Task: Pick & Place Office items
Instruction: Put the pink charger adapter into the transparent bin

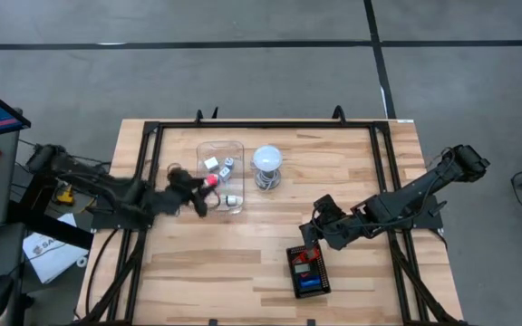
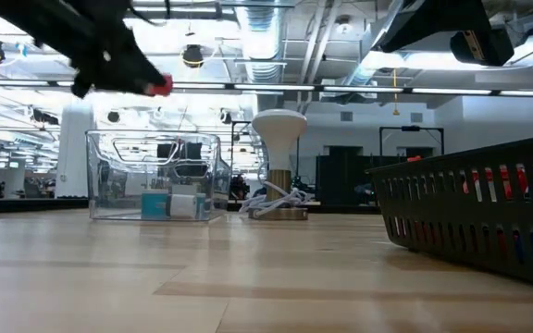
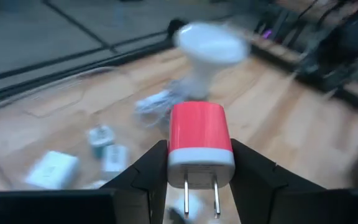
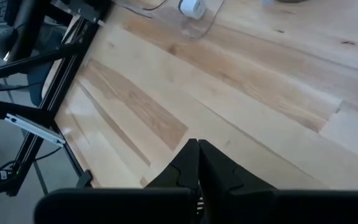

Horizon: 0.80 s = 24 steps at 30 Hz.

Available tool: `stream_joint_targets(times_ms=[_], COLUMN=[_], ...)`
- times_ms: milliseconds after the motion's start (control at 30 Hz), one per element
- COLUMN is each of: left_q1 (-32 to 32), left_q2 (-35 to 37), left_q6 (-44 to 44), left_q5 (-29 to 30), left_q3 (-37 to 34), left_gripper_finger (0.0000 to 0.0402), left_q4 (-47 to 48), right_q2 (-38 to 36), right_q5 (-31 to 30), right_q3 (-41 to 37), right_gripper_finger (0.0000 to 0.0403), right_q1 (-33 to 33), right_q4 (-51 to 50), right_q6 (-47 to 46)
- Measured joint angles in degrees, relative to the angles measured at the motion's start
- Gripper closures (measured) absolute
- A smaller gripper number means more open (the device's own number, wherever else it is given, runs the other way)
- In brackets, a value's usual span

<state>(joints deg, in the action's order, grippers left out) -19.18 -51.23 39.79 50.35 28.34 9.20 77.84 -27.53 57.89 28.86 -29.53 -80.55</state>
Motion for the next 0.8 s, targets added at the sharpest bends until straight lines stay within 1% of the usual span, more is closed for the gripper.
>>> stream_joint_targets(times_ms=[67, 167, 233, 300, 400, 533, 667, 800], left_q1=[6.6, 16.6, 21.8, 25.3, 29.0, 32.6, 34.3, 35.7], left_q2=[0.2, -1.9, -3.7, -5.0, -6.4, -8.8, -11.6, -15.6], left_q6=[-4.0, -10.7, -14.8, -18.6, -23.3, -25.6, -25.9, -26.3], left_q5=[-5.8, -17.2, -22.9, -27.6, -34.9, -42.7, -45.5, -48.4], left_q3=[-0.3, -0.3, -0.4, -0.4, -0.4, -3.4, -5.9, -6.6], left_gripper_finger=[0.0275, 0.0275, 0.0275, 0.0275, 0.0275, 0.0275, 0.0275, 0.0275], left_q4=[0.5, 0.3, 0.4, -0.2, -0.6, -5.8, -12.3, -16.9], right_q2=[0.0, 0.0, 0.0, 0.0, 0.0, 0.0, 0.0, 0.0], right_q5=[-0.8, -1.1, -1.1, -1.0, -1.0, -1.0, -0.9, -0.8], right_q3=[0.0, 0.0, 0.0, 0.0, 0.0, 0.0, 0.0, 0.0], right_gripper_finger=[0.0403, 0.0403, 0.0403, 0.0403, 0.0403, 0.0403, 0.0403, 0.0403], right_q1=[0.0, -0.4, -0.8, -0.9, -0.9, -0.9, -0.9, -1.1], right_q4=[0.0, -0.2, -0.5, -0.5, -0.6, -1.8, -2.3, -2.4], right_q6=[0.0, 0.0, 0.0, -0.1, -0.8, -1.8, -2.0, -2.0])
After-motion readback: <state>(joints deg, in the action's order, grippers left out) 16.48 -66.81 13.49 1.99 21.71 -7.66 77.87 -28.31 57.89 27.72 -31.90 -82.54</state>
